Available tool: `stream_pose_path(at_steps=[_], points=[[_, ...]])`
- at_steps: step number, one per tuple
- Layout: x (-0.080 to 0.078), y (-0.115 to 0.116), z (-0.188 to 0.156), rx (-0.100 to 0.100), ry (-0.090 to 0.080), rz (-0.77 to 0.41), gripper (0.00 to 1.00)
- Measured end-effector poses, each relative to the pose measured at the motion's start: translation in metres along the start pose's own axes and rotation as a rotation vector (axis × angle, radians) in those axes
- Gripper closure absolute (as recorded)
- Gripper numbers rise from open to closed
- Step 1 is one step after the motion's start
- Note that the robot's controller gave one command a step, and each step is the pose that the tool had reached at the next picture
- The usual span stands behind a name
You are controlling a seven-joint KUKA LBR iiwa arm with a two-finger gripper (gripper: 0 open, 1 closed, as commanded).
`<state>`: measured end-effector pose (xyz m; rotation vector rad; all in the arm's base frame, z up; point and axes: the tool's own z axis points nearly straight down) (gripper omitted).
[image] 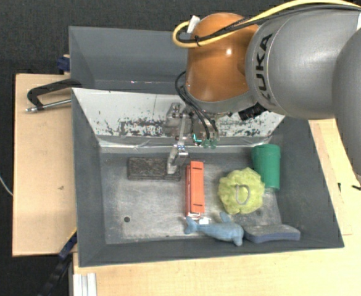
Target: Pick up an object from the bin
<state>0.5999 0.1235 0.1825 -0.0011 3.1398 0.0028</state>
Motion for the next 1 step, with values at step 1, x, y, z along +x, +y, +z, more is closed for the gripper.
stream_pose_path(at_steps=[1], points=[[-0.0027,0.0063,0.0934,0.001,-0.008,-0.018,1.00]])
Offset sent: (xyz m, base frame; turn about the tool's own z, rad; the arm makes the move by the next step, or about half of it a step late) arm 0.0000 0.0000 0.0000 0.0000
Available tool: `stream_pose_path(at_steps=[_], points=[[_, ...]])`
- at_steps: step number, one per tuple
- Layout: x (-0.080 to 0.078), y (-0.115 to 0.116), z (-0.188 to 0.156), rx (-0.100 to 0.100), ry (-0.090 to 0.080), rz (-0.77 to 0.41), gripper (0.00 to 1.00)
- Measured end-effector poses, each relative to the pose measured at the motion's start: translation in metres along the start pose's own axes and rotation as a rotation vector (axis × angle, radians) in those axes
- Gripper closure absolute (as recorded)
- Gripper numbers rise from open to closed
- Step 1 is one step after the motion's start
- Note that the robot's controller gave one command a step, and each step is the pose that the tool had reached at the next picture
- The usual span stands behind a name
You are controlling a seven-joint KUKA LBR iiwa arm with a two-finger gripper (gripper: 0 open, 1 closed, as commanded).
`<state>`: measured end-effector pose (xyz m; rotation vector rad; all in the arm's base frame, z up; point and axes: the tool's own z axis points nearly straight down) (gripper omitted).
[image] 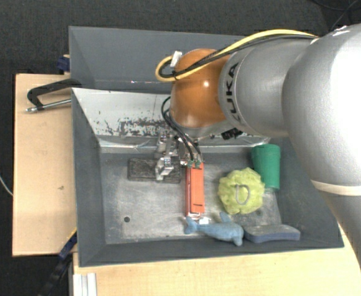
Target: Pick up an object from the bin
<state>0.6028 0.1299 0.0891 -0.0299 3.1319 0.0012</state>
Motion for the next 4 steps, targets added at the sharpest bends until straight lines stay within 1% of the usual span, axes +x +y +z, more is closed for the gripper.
stream_pose_path(at_steps=[2,3,4], points=[[0.002,0.000,-0.004,-0.001,-0.002,0.001,1.00],[0.002,0.015,-0.019,-0.001,-0.003,-0.019,1.00],[0.003,0.019,-0.025,-0.002,0.001,-0.025,1.00]])
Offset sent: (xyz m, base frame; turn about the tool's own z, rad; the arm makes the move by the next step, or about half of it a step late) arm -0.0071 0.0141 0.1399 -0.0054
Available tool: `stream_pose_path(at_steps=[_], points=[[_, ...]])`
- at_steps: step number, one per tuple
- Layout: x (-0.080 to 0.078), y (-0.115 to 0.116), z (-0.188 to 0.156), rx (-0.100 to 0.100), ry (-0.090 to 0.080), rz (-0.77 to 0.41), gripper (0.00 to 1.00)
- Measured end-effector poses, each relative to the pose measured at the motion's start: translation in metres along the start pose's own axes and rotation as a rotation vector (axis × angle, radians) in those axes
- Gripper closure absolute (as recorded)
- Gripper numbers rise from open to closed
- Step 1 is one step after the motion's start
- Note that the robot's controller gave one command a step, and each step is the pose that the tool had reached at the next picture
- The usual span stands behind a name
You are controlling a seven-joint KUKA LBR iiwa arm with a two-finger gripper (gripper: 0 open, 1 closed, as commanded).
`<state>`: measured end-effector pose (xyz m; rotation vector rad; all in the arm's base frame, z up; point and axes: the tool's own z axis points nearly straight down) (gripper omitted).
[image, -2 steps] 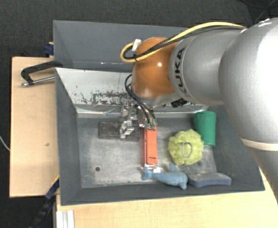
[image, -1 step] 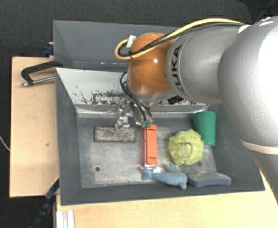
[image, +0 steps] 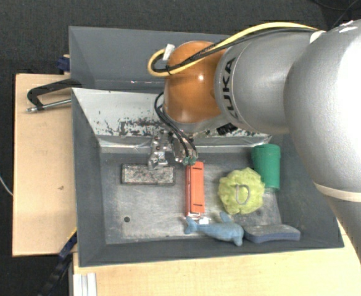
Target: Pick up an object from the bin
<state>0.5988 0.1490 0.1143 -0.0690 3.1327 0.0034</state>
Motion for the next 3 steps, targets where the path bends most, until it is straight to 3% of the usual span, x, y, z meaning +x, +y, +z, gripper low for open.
stream_pose_path(at_steps=[1,2,3], points=[[0.003,0.000,-0.010,0.000,0.008,-0.006,1.00],[0.017,0.026,-0.071,-0.002,0.002,-0.366,1.00],[0.017,0.026,-0.071,-0.002,0.003,-0.366,1.00]])
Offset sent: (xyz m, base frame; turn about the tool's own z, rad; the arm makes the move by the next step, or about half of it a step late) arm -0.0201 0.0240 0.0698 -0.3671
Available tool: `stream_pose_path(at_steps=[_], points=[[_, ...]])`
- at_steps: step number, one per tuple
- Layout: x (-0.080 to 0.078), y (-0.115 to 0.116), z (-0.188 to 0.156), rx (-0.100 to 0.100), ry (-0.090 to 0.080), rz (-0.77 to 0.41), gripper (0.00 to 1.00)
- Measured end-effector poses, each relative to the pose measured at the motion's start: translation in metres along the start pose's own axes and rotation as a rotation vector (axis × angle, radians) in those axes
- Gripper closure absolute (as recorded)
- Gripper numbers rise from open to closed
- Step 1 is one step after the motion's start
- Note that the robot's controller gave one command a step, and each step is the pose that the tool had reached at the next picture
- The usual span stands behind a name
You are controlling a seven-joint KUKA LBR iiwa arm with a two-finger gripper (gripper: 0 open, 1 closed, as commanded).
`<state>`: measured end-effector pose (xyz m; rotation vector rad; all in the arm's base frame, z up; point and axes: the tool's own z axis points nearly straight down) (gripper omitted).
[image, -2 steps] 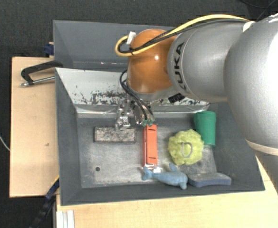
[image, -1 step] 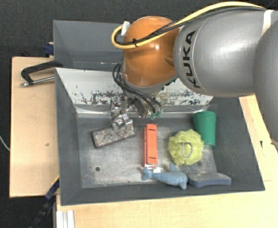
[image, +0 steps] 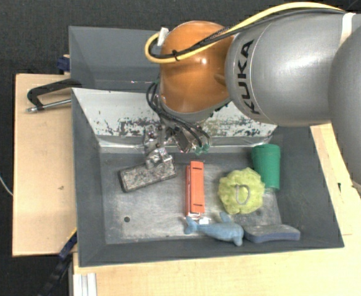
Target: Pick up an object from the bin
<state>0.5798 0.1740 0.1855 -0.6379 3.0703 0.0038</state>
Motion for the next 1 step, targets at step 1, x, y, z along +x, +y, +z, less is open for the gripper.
stream_pose_path(at_steps=[1], points=[[0.0047,-0.0001,-0.0278,-0.001,0.005,-0.064,1.00]])
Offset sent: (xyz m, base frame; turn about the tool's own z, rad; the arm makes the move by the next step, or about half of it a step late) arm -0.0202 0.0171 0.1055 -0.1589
